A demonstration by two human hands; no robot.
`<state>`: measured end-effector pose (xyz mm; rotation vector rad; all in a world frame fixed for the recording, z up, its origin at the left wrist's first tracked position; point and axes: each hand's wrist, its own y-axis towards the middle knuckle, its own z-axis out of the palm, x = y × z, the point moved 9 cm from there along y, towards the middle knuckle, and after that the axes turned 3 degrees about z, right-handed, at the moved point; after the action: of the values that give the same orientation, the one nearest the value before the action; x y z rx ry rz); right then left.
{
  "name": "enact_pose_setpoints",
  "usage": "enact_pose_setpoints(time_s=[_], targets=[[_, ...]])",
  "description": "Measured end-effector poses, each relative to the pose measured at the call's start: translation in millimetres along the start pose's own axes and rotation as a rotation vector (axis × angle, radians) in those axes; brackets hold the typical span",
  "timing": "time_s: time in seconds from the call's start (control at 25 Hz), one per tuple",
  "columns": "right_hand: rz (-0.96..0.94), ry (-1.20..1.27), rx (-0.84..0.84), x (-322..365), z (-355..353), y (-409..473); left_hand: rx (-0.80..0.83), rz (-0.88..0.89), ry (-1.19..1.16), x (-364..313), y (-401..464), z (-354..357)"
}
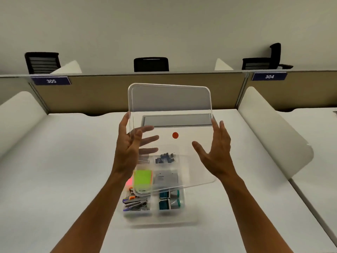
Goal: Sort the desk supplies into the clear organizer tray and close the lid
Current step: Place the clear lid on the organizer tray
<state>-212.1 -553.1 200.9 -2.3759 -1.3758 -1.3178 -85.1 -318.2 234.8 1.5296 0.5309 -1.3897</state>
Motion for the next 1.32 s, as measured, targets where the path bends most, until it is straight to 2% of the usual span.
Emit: enact_pose_setpoints(time_s=[0.16, 0.32, 0.4, 0.48, 0.6, 0.84, 1.08, 1.32], targets=[[0.089, 0.231, 0.185, -6.7, 41.0, -7.3, -0.064, -0.058, -0.018, 30.2, -1.9, -58.3], [0.192, 0.165, 0.256, -24.4, 88.7, -34.6, -0.259, -0.229, 0.031, 95.4, -15.4, -103.6], [0.288, 0.147, 0.3, -42.1, 115.2, -53.8, -0.307, -0.312, 0.149, 127.8, -25.8, -118.8], [0.392, 0.164, 0.331, -59.5, 136.9, -70.3, -0.268, -0.356, 0.35, 152.3, -30.1, -127.6], [0.48, 0.163, 0.384, -73.2, 159.0, -85.0, -0.206, -0.397, 0.475, 178.1, -30.4, -134.2], [0.537, 0.167, 0.403, -74.1, 178.8, -85.7, -0.147, -0.46, 0.562, 212.1, -30.1, -143.8], [0.61, 0.071, 0.412, -88.4, 186.8, -76.3, -0.1, -0.491, 0.627, 230.9, -20.7, -136.6], [0.625, 0.08, 0.354, -92.2, 183.5, -63.9, -0.104, -0.517, 0.679, 239.5, -18.5, -142.4]])
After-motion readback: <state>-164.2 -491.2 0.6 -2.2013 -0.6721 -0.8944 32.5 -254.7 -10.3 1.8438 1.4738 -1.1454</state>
